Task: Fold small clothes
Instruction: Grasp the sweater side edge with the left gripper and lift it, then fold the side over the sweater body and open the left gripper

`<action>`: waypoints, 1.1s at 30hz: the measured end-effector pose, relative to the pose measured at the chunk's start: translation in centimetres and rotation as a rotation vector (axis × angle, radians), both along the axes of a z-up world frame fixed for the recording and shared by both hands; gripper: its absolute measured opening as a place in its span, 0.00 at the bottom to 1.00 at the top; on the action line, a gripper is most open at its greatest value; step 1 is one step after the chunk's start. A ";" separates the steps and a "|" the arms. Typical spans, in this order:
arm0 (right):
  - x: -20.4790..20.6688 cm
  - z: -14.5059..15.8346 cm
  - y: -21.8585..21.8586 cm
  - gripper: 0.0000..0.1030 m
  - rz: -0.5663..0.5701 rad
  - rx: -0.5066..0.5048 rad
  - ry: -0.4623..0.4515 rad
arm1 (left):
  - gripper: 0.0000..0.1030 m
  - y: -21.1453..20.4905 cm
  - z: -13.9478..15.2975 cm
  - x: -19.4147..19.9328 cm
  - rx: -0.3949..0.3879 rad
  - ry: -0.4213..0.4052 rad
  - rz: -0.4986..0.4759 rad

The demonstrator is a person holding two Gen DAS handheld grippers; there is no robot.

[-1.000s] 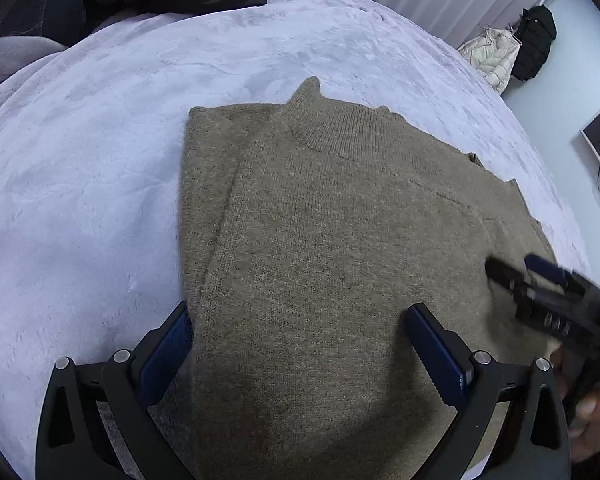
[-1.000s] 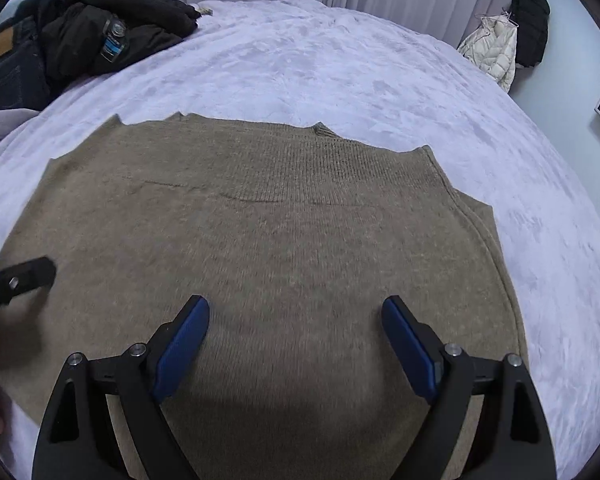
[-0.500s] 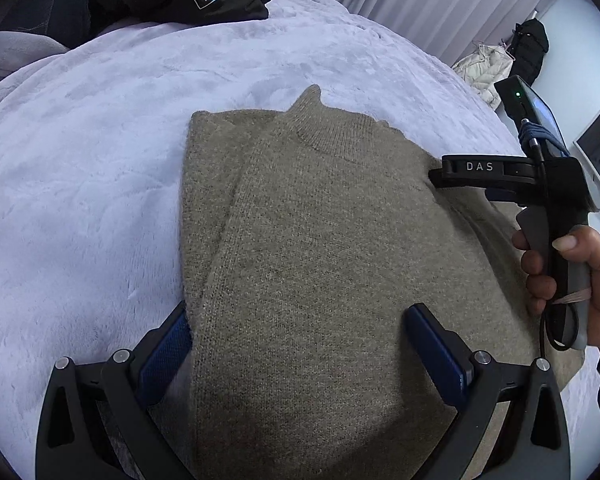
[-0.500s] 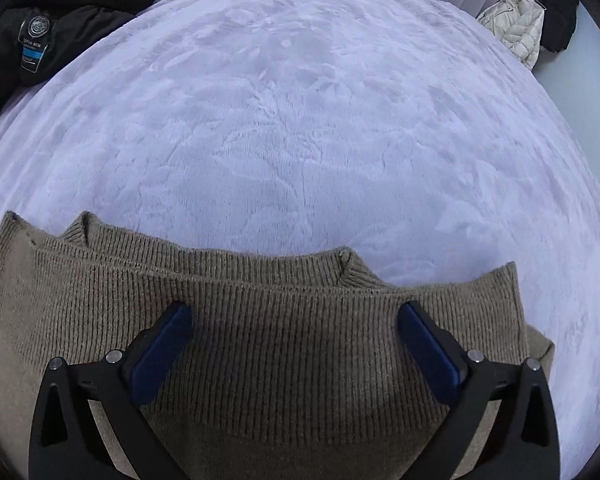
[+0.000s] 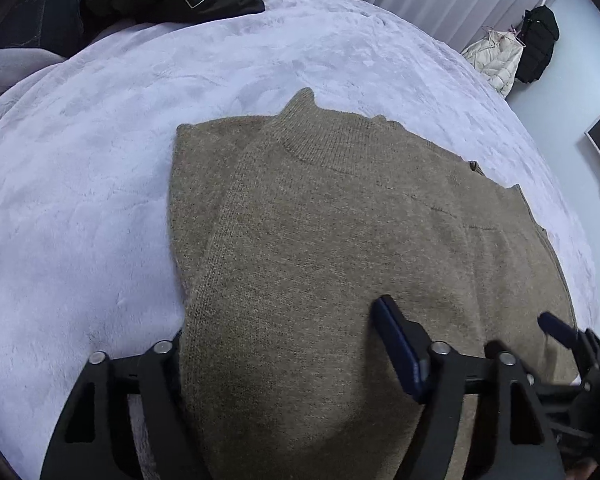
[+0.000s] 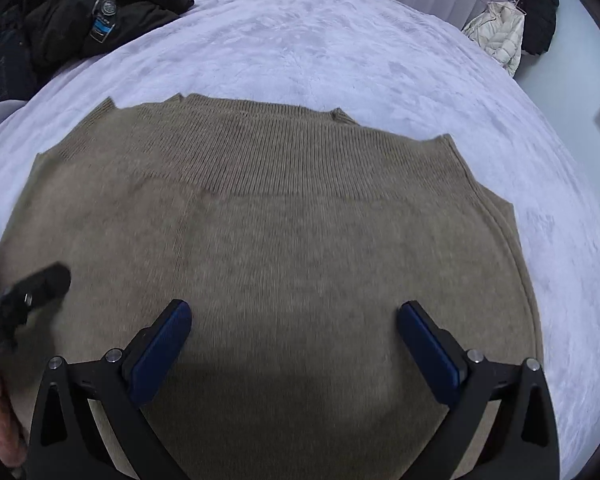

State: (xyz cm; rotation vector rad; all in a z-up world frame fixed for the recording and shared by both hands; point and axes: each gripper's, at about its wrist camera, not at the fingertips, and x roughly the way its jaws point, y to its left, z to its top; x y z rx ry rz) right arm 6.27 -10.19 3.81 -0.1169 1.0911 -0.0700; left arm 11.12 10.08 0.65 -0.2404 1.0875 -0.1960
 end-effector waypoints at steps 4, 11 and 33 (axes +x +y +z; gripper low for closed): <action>-4.9 -0.6 -0.8 1.00 0.036 0.018 -0.043 | 0.25 -1.0 0.6 0.5 0.012 0.014 -0.019; -4.4 1.4 -3.2 1.00 0.060 0.074 -0.087 | 0.23 -1.9 3.2 0.5 0.057 0.049 0.018; -7.9 3.0 -16.7 1.00 -0.004 0.004 -0.138 | 0.22 -24.1 10.8 0.6 0.275 0.103 -0.074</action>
